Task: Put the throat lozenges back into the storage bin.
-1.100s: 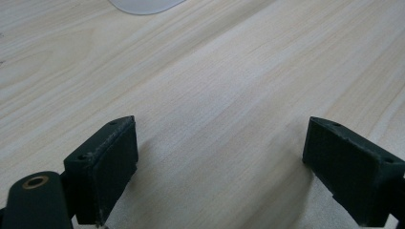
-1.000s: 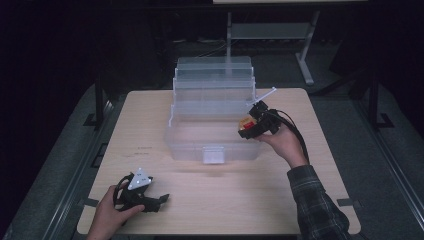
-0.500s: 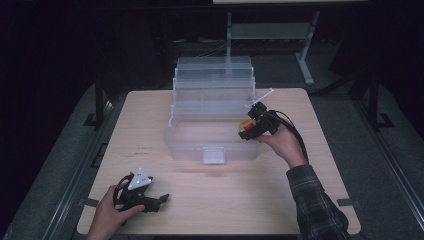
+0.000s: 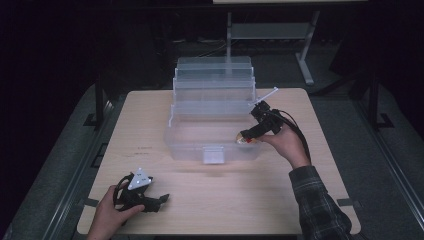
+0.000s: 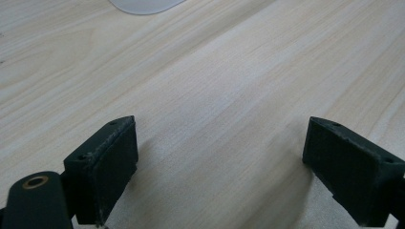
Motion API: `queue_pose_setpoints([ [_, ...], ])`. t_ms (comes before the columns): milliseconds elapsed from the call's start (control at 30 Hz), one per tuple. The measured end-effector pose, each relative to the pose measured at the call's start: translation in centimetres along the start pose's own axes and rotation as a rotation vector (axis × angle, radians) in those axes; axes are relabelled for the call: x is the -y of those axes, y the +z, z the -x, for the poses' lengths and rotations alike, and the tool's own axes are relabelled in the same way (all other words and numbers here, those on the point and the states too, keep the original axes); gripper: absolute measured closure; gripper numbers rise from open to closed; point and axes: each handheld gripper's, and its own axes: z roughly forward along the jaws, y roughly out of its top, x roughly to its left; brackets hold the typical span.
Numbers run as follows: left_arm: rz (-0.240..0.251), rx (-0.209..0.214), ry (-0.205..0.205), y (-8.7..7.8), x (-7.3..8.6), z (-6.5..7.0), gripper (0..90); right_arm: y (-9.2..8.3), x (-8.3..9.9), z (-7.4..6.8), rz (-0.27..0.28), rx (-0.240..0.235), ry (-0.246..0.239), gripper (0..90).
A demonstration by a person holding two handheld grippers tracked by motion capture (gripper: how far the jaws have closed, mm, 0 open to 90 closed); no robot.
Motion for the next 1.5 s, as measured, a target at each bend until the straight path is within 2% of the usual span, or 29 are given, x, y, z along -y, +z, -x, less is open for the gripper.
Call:
queue_pose_setpoints([
  [300,0.003,-0.001,0.000,0.0,0.0,0.0,10.8,-1.5,1.1,0.2,0.016,0.017,0.013,12.8],
  [567,0.003,-0.001,-0.001,0.0,0.0,0.0,10.8,-2.3,2.9,0.6,0.031,0.042,0.033,2.5],
  [1000,0.002,-0.001,0.000,0.0,0.0,0.0,10.8,-3.2,7.1,1.3,0.037,0.069,0.081,1.8],
  [1500,0.005,-0.001,-0.003,0.0,0.0,0.0,10.8,-3.3,12.1,1.4,0.066,0.072,0.125,0.0],
])
